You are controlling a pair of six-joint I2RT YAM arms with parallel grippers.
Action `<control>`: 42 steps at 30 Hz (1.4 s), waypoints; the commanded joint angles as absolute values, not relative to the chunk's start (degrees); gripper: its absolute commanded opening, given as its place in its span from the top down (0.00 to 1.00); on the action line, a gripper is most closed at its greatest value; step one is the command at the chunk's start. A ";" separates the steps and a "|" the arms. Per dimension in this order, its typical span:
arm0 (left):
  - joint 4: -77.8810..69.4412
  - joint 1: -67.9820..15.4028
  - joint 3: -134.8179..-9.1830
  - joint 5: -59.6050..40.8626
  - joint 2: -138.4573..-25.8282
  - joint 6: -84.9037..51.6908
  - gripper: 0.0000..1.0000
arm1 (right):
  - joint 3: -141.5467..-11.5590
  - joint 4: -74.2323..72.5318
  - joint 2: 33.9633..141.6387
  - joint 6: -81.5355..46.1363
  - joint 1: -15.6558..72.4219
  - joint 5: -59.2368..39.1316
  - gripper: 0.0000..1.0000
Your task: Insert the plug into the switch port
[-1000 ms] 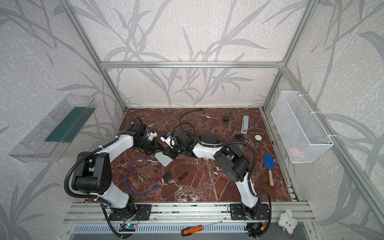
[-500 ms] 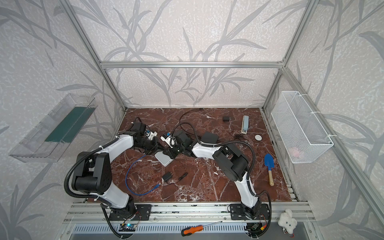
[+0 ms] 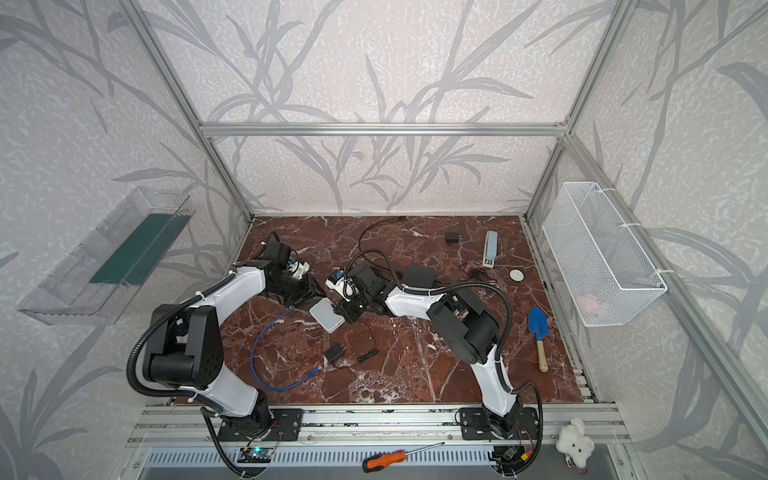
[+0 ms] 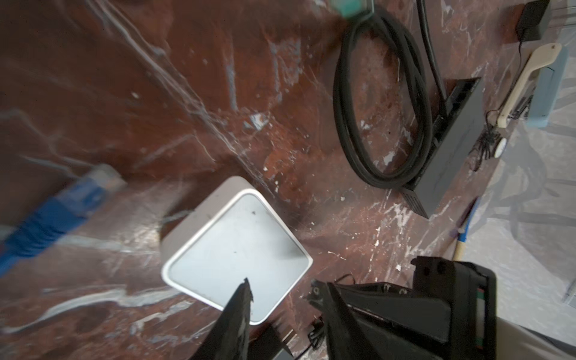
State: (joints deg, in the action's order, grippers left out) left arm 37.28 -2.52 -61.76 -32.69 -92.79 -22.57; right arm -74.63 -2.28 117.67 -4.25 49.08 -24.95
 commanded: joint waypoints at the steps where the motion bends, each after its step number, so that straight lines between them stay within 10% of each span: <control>1: 38.85 -2.02 -64.34 -25.25 -93.95 -18.39 0.59 | -70.73 4.12 113.30 0.97 49.32 -23.10 0.94; 42: 38.58 -7.16 -63.37 -18.17 -102.21 -14.36 0.57 | -74.71 12.13 118.65 -0.79 52.82 -21.58 0.94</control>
State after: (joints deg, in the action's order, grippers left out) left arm 36.86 -6.81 -63.68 -19.11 -101.51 -14.98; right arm -75.05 10.76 118.28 -0.82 52.18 -21.04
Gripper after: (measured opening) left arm 0.434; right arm 0.072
